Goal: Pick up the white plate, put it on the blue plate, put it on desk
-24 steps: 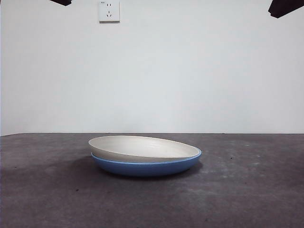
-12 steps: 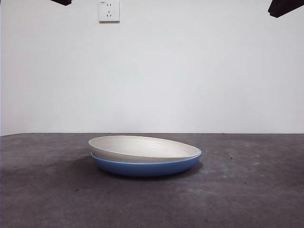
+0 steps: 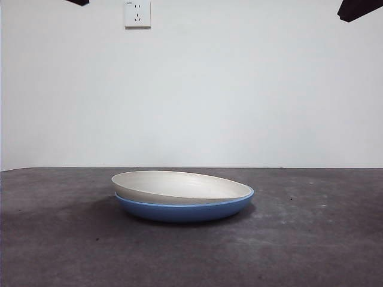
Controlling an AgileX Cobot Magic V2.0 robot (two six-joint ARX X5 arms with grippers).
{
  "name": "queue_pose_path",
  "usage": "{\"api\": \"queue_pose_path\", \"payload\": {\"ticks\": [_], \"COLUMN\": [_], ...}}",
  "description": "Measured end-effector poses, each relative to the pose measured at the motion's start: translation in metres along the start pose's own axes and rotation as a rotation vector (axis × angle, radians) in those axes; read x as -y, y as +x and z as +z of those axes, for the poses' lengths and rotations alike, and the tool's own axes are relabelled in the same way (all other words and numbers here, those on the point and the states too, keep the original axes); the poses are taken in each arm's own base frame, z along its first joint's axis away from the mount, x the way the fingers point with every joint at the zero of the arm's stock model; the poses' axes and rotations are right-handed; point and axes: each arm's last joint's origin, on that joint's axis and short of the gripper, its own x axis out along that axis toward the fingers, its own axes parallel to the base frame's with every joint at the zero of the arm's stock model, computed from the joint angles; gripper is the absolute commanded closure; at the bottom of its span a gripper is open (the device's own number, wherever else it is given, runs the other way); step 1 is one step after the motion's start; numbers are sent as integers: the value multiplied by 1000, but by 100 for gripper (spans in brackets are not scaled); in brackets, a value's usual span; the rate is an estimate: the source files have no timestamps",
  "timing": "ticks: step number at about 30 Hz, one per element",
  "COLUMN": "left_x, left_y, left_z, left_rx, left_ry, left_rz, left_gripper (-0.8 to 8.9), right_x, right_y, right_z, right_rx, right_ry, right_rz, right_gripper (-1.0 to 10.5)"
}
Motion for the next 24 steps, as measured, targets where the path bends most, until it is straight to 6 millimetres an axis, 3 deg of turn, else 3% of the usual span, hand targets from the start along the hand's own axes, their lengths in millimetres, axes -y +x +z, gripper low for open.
{"api": "queue_pose_path", "payload": {"ticks": [3,7,12,17,24], "left_x": [1,0,-2,-11,-36], "left_y": [-20,-62,-95,-92,-54], "left_z": [4,9,-12,-56,-121], "left_rx": [136,434,726,880,842], "left_ry": [71,155,221,205,114], "left_rz": [84,328,628,896,1032], "left_gripper": [804,804,804,804,804], "right_x": [0,0,0,0,0], "right_y": [0,0,0,0,0], "right_z": [0,0,0,0,0], "right_rx": [0,0,0,0,0], "right_ry": [0,0,0,0,0], "right_rz": [0,0,0,0,0], "right_gripper": [934,934,934,934,934]}}
